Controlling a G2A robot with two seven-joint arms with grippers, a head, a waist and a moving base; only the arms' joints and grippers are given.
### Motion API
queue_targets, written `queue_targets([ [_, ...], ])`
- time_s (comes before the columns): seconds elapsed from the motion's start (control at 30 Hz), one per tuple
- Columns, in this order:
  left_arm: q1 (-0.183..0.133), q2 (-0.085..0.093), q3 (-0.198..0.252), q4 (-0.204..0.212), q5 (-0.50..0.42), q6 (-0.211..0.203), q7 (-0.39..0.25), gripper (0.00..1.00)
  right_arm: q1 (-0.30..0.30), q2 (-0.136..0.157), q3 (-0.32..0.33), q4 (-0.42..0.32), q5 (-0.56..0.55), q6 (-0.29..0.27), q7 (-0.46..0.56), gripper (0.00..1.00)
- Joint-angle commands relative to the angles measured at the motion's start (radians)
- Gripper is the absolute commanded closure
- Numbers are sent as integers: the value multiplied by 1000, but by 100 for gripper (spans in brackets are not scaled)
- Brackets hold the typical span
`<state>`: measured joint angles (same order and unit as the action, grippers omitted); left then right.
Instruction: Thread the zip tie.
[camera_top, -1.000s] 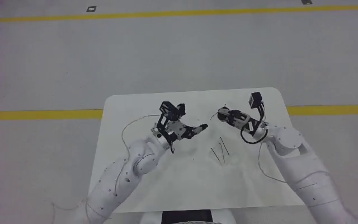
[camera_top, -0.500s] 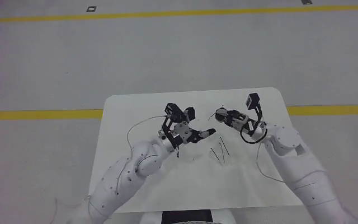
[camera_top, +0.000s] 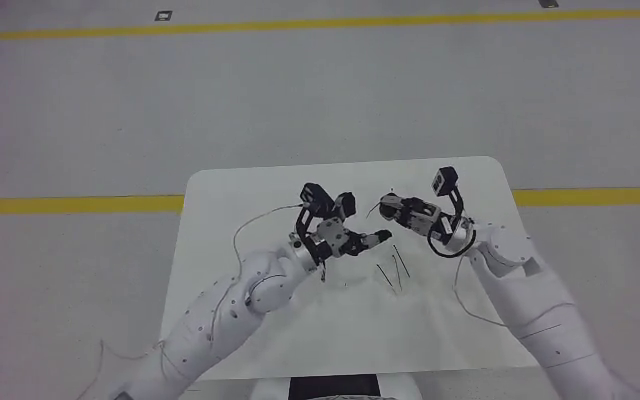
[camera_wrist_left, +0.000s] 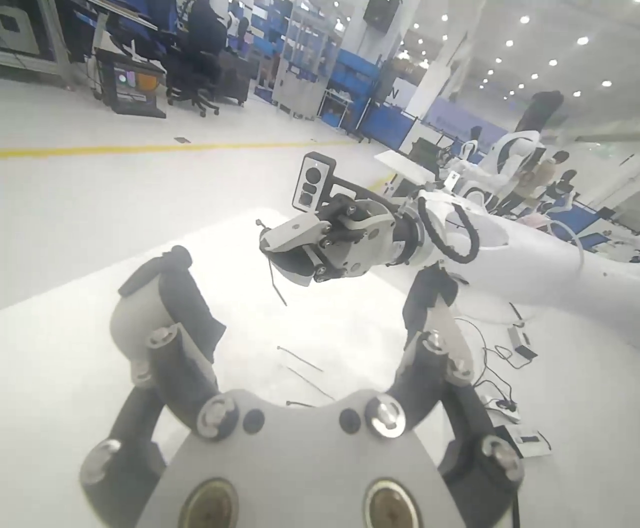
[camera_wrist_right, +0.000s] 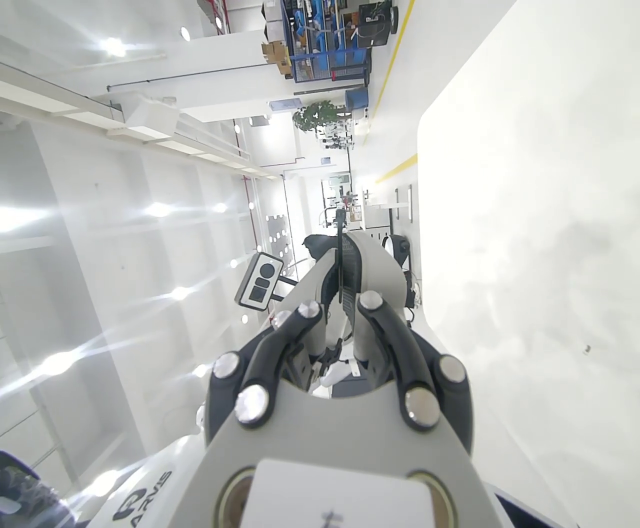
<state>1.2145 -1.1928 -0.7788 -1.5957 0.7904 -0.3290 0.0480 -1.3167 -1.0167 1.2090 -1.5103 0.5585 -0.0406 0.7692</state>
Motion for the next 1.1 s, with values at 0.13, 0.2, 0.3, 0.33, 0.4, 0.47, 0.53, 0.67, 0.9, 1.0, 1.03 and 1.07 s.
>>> queue_targets([
  [0.13,-10,-2,2,2,25,-10,-4,0,0,-2,-1,-6,-4,5,4,100],
  [0.2,-10,-2,2,2,25,-10,-4,0,0,-2,-1,-6,-4,5,4,100],
  [0.3,-10,-2,2,2,25,-10,-4,0,0,-2,-1,-6,-4,5,4,100],
  [0.33,-9,-2,2,3,25,-8,-4,0,0,-2,-1,-6,-4,5,4,100],
  [0.4,-9,-2,3,0,57,7,-12,0,-3,-3,-2,-9,-5,5,-4,100],
  [0.47,-6,-1,3,-3,88,26,-9,0,-9,-5,-4,-19,-8,8,-17,100],
  [0.53,-5,0,3,-6,137,51,-13,0,-12,-6,-4,-23,-11,14,-23,100],
  [0.67,2,0,2,-13,181,72,-9,11,-15,-7,-1,-26,-12,20,-27,100],
  [0.9,6,-1,0,-14,218,81,-4,55,-19,-10,2,-27,-21,25,-31,100],
  [1.0,8,-2,-1,-12,223,80,-4,59,-20,-12,3,-28,-24,25,-30,100],
  [1.03,8,-2,-2,-12,224,79,-5,59,-20,-12,3,-28,-24,25,-30,100],
  [1.07,8,-2,-2,-12,225,78,-6,59,-20,-13,3,-28,-25,23,-29,100],
])
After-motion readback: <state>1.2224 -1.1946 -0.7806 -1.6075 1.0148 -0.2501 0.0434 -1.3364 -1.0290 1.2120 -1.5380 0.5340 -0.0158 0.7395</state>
